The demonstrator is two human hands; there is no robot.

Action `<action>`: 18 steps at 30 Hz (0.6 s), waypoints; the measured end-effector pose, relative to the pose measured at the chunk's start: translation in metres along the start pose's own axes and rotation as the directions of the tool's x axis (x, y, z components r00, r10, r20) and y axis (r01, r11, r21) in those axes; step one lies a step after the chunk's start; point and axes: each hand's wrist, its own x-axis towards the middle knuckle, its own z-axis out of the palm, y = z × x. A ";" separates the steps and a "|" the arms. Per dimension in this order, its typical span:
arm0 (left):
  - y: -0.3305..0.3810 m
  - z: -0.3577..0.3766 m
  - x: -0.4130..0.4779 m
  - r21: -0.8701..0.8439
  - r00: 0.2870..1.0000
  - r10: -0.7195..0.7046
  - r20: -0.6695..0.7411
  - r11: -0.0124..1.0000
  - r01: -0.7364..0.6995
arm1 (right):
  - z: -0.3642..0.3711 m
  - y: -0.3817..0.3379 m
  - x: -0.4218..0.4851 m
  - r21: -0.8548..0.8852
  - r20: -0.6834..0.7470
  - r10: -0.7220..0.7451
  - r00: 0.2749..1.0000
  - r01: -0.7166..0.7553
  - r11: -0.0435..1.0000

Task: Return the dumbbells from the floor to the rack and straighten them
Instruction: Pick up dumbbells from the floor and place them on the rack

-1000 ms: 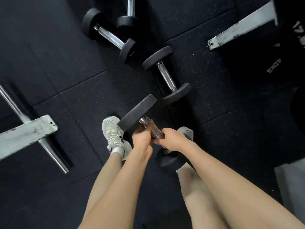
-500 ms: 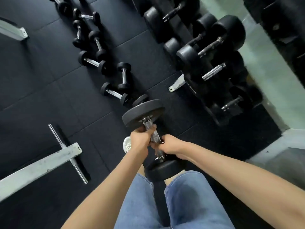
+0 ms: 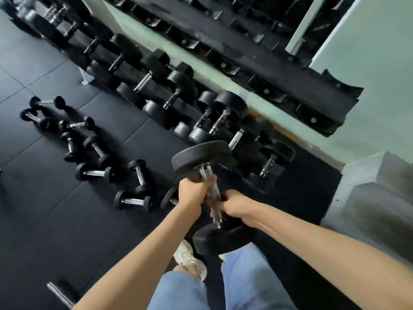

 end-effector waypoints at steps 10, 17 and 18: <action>0.086 0.149 0.058 0.208 0.998 -0.038 0.055 0.978 0.026 | -0.132 -0.023 0.031 0.222 -0.146 0.028 0.989 0.005 0.975; 0.141 0.280 0.095 0.324 0.985 -0.126 0.116 0.942 0.082 | -0.261 -0.028 0.061 0.315 -0.231 0.075 0.970 0.002 0.949; 0.148 0.298 0.099 0.348 0.982 -0.140 0.128 0.933 0.088 | -0.278 -0.028 0.064 0.332 -0.245 0.074 0.967 0.012 0.943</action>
